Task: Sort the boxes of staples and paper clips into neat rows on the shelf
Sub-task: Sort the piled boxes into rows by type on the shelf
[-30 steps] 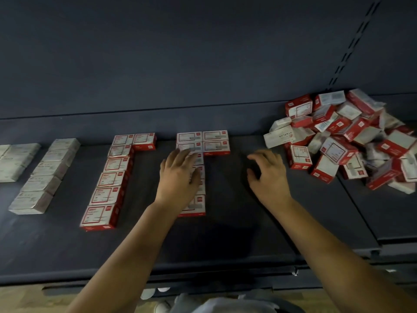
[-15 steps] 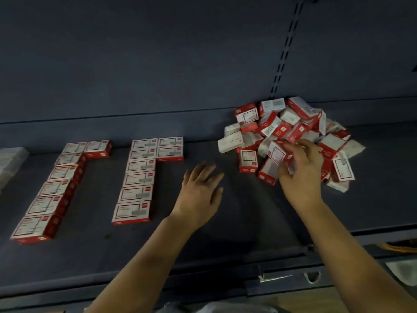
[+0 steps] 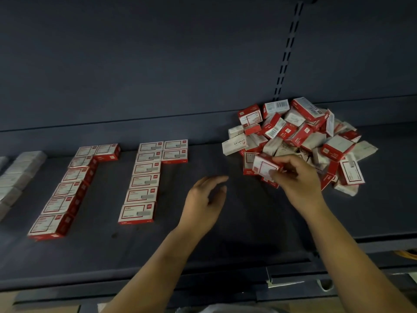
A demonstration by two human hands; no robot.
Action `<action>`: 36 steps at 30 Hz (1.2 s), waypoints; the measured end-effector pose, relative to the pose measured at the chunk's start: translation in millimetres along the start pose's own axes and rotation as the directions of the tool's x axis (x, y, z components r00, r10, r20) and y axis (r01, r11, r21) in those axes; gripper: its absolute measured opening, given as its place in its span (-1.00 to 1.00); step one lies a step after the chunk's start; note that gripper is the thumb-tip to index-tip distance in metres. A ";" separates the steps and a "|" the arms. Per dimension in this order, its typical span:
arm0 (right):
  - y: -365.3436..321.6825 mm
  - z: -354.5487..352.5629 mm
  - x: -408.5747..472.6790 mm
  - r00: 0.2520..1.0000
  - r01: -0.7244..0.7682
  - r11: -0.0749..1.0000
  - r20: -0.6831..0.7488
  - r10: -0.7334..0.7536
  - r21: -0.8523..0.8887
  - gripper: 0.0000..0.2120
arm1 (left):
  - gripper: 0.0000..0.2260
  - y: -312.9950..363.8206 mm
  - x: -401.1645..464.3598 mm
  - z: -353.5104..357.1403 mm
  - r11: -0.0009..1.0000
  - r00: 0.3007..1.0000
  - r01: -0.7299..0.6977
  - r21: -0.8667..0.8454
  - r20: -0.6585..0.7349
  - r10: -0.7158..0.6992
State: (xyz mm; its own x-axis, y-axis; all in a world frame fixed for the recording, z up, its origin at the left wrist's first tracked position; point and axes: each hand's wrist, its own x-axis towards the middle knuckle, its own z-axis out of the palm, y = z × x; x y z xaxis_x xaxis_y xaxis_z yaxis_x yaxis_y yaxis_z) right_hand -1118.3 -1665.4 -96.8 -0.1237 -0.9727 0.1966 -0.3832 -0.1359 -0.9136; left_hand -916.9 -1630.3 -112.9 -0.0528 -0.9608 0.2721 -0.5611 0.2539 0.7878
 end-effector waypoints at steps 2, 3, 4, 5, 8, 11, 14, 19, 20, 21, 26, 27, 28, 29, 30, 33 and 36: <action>-9.5 5.7 -7.8 0.995 -0.068 0.975 0.091 0.049 0.212 -0.74 | -0.75 10.8 0.1 1.3 0.978 0.994 0.108 -0.178 0.051 -0.101; -13.7 9.7 -11.1 0.991 -0.091 0.949 0.126 0.054 0.303 -0.74 | -0.76 16.1 0.1 2.1 0.950 0.987 0.154 -0.272 0.082 -0.136; -17.5 14.1 -14.1 0.987 -0.108 0.920 0.150 0.055 0.376 -0.74 | -0.77 20.4 0.3 2.8 0.911 0.982 0.188 -0.367 0.099 -0.163; -20.7 18.8 -16.4 0.985 -0.126 0.894 0.163 0.060 0.430 -0.76 | -0.79 24.0 0.4 3.0 0.864 0.976 0.216 -0.455 0.099 -0.192; -24.8 31.8 -22.7 0.977 -0.172 0.859 0.192 0.088 0.482 -0.82 | -0.80 26.9 1.5 2.7 0.726 0.951 0.268 -0.633 0.052 -0.305; -23.9 38.2 -29.5 0.965 -0.213 0.853 0.241 0.106 0.476 -0.82 | -0.80 22.7 2.7 1.1 0.666 0.926 0.273 -0.694 0.002 -0.377; -23.5 34.0 -33.1 0.929 -0.263 0.829 0.363 0.078 0.494 -0.85 | -0.83 21.5 5.3 -4.5 0.562 0.895 0.307 -0.768 0.033 -0.445; -24.8 23.9 -29.3 0.902 -0.249 0.882 0.427 0.061 0.399 -0.63 | -0.82 16.6 9.4 -16.2 0.587 0.912 0.332 -0.739 0.091 -0.401; -25.8 23.6 -28.5 0.895 -0.226 0.906 0.443 0.049 0.357 -0.55 | -0.80 15.4 8.8 -17.1 0.596 0.913 0.346 -0.725 0.114 -0.392; -26.1 23.9 -27.6 0.887 -0.201 0.926 0.460 0.033 0.320 -0.47 | -0.78 13.6 7.7 -18.0 0.601 0.912 0.361 -0.713 0.136 -0.386; -27.6 26.4 -25.6 0.813 -0.113 0.979 0.582 -0.008 0.171 -0.36 | -0.74 5.7 2.6 -26.0 0.622 0.912 0.389 -0.679 0.189 -0.364; -29.0 27.9 -26.2 0.788 -0.106 0.984 0.615 -0.006 0.145 -0.37 | -0.74 5.3 1.6 -28.6 0.626 0.913 0.392 -0.674 0.199 -0.357; -31.0 30.6 -27.2 0.767 -0.095 0.987 0.641 -0.008 0.127 -0.39 | -0.74 4.2 0.6 -31.3 0.630 0.915 0.392 -0.671 0.209 -0.346; -32.5 33.8 -28.6 0.758 -0.083 0.990 0.652 -0.014 0.117 -0.41 | -0.73 2.6 -0.4 -34.3 0.634 0.916 0.391 -0.668 0.218 -0.336; -34.4 37.1 -30.2 0.761 -0.072 0.991 0.649 -0.020 0.115 -0.43 | -0.72 0.3 -1.0 -37.7 0.637 0.918 0.390 -0.665 0.224 -0.329; -41.4 47.4 -33.7 0.798 -0.069 0.989 0.602 -0.026 0.134 -0.46 | -0.62 -9.8 -3.5 -52.8 0.630 0.930 0.365 -0.685 0.232 -0.287; -50.4 60.0 -32.9 0.820 -0.067 0.984 0.571 -0.042 0.168 -0.47 | -0.49 -23.2 -7.6 -75.0 0.640 0.965 0.259 -0.723 0.218 -0.145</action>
State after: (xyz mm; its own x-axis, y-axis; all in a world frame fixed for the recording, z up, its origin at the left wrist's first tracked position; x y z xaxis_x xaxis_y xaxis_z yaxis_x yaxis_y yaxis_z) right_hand -1039.9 -1637.8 -78.6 0.4369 -0.8995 -0.0039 -0.2152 -0.1003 -0.9714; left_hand -841.5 -1620.5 -91.8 -0.1495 -0.9884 0.0284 0.2244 -0.0060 0.9745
